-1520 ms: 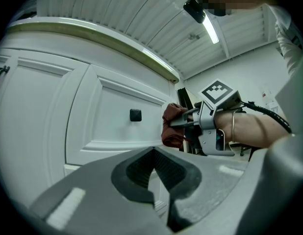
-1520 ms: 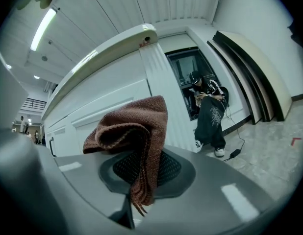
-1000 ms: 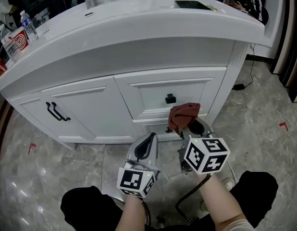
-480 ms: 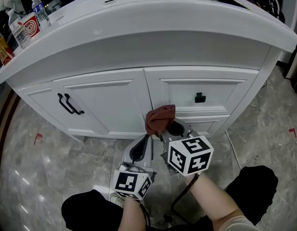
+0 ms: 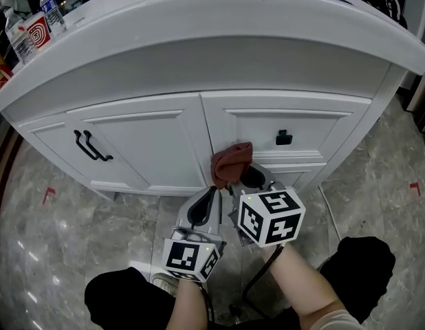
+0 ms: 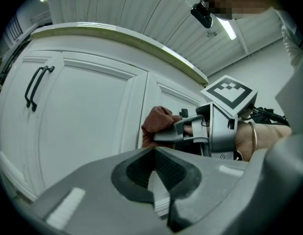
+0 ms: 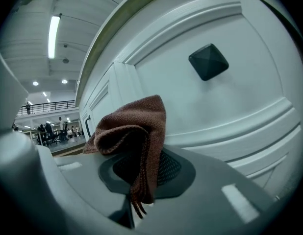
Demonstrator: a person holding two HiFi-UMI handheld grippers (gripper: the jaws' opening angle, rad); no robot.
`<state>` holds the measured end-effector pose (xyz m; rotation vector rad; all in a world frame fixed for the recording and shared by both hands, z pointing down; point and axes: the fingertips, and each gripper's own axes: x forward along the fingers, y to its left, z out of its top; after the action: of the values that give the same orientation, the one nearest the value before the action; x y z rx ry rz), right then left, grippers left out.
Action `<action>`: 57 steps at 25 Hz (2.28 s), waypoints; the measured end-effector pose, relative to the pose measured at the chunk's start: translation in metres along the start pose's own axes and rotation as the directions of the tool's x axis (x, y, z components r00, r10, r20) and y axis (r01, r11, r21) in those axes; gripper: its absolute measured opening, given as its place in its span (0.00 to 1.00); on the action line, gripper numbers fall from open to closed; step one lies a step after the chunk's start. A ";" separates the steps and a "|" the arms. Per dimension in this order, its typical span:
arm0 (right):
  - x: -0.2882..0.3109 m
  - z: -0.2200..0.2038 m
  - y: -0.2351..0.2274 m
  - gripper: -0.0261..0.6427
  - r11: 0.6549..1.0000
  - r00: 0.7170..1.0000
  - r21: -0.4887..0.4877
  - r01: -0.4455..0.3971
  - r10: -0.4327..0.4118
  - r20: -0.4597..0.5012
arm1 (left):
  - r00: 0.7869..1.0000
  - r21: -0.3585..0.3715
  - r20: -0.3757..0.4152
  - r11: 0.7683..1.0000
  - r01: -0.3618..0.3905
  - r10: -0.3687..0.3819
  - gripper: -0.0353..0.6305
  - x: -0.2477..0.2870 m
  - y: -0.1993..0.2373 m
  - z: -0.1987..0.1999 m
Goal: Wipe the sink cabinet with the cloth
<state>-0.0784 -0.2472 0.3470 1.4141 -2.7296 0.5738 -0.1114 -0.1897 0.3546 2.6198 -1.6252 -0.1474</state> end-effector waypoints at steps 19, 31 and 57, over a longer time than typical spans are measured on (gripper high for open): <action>-0.059 0.018 -0.078 0.16 0.991 0.994 0.081 0.105 -0.107 0.019 | 0.997 -0.031 0.016 0.997 0.075 -0.074 0.05 0.028 -0.044 0.001; -0.120 0.033 -0.156 0.16 0.953 0.954 0.118 0.280 -0.290 0.080 | 0.988 -0.020 -0.018 0.988 0.153 -0.154 0.05 0.043 -0.086 -0.013; -0.005 -0.076 -0.030 0.16 0.997 0.992 -0.022 0.079 -0.081 -0.092 | 0.993 0.024 -0.083 0.996 -0.085 0.086 0.05 -0.014 0.020 -0.048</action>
<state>-0.0632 -0.2339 0.4268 1.4466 -2.5872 0.5933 -0.1295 -0.1864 0.4050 2.5279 -1.7154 -0.0167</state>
